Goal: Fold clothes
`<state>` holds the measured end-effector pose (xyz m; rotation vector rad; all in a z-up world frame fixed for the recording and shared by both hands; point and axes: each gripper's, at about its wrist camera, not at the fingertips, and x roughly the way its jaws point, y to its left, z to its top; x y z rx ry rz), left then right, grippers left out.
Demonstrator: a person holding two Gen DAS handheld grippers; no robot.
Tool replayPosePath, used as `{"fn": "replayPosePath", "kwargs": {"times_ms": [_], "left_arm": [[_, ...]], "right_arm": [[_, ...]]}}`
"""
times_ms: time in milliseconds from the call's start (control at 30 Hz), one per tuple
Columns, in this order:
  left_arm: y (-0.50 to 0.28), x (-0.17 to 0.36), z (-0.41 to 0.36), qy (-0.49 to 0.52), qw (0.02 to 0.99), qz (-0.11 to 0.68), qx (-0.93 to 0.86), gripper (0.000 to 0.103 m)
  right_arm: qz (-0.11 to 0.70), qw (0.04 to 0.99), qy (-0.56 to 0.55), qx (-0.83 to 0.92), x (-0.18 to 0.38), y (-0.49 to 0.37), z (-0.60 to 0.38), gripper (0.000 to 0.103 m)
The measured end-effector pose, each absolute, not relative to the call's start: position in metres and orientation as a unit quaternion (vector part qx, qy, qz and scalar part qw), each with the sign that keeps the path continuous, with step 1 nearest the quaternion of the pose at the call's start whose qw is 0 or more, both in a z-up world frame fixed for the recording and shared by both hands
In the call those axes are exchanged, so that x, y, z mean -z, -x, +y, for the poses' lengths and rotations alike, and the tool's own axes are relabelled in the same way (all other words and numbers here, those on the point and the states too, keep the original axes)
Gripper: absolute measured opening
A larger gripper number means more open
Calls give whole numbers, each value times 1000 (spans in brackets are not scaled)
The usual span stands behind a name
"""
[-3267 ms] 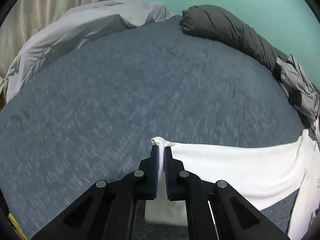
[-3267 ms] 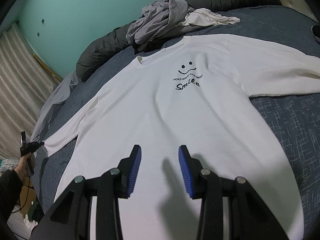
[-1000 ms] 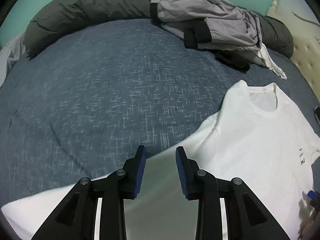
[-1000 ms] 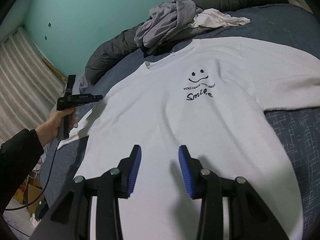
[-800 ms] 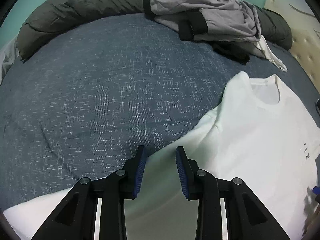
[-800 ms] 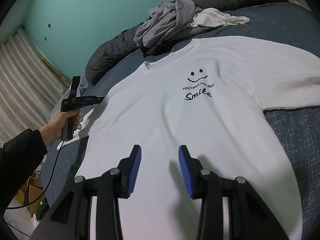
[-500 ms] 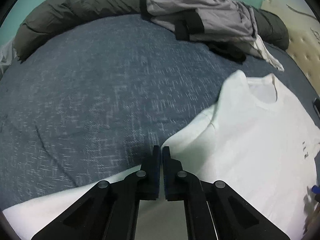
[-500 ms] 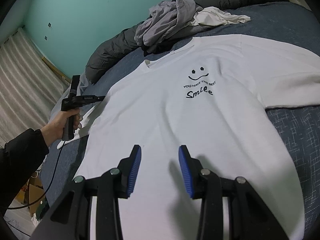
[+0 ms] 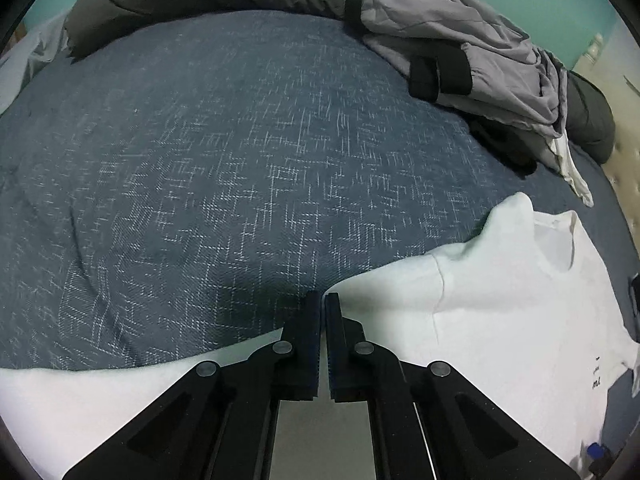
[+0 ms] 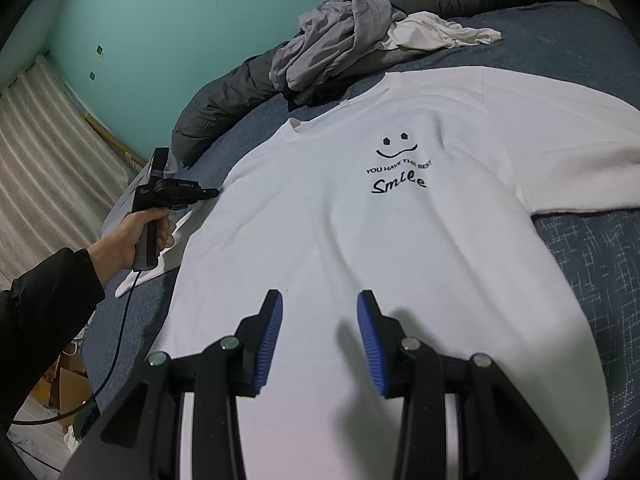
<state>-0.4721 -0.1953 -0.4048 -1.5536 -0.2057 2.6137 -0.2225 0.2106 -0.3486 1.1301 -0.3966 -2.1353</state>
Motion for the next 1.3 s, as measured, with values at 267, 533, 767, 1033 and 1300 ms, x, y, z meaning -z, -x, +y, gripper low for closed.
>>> {"fn": "replayPosePath", "kwargs": {"times_ms": [267, 533, 767, 1033, 1300], "left_arm": [[476, 379, -169, 478, 77, -46, -874, 18], [491, 397, -132, 496, 104, -42, -861, 26], [501, 402, -132, 489, 74, -52, -868, 4], [489, 374, -152, 453, 18, -77, -888, 20], [416, 344, -162, 432, 37, -95, -896, 26]], "right_arm": [[-154, 343, -431, 820, 346, 221, 210, 39], [-162, 343, -432, 818, 346, 222, 215, 39], [-165, 345, -434, 816, 346, 223, 216, 39], [-176, 343, -434, 814, 348, 224, 220, 39], [-194, 334, -434, 814, 347, 225, 228, 39]]}}
